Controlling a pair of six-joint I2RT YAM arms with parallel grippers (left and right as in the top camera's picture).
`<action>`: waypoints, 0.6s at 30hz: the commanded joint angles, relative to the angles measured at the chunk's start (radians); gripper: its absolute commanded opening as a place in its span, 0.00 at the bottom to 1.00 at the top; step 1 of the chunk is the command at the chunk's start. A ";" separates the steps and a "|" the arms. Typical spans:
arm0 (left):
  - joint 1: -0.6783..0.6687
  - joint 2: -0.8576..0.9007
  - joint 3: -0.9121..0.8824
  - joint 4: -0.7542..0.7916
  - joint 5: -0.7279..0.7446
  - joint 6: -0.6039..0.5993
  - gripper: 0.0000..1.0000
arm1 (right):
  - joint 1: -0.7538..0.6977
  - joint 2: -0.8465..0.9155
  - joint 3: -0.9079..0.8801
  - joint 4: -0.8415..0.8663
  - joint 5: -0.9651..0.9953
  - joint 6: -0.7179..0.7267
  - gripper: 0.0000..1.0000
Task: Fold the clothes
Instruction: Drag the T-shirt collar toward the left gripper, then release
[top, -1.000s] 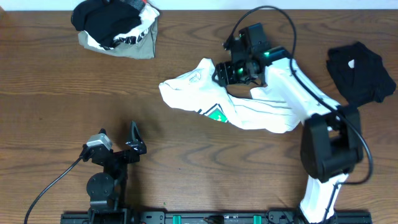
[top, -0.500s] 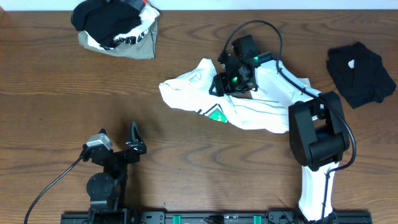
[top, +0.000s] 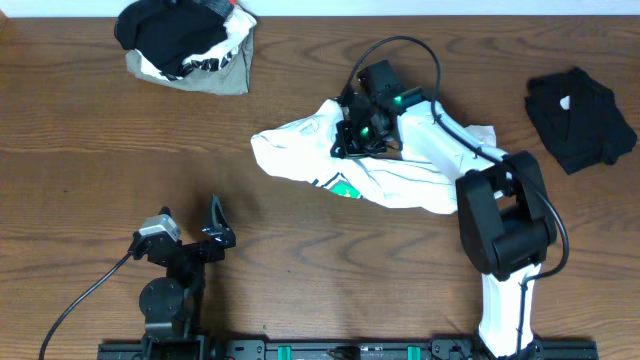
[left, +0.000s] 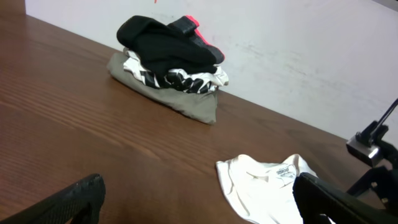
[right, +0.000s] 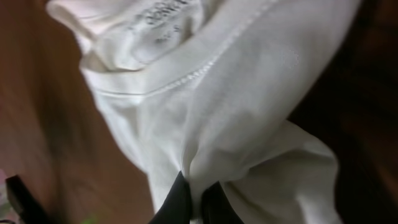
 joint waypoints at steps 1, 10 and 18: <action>0.003 -0.006 -0.018 -0.037 -0.012 0.006 0.98 | 0.064 -0.124 0.010 0.003 -0.031 0.040 0.01; 0.003 -0.006 -0.018 -0.037 -0.012 0.006 0.98 | 0.288 -0.173 0.000 -0.013 0.122 0.135 0.03; 0.003 -0.006 -0.018 -0.037 -0.012 0.006 0.98 | 0.465 -0.125 -0.007 0.014 0.239 0.208 0.12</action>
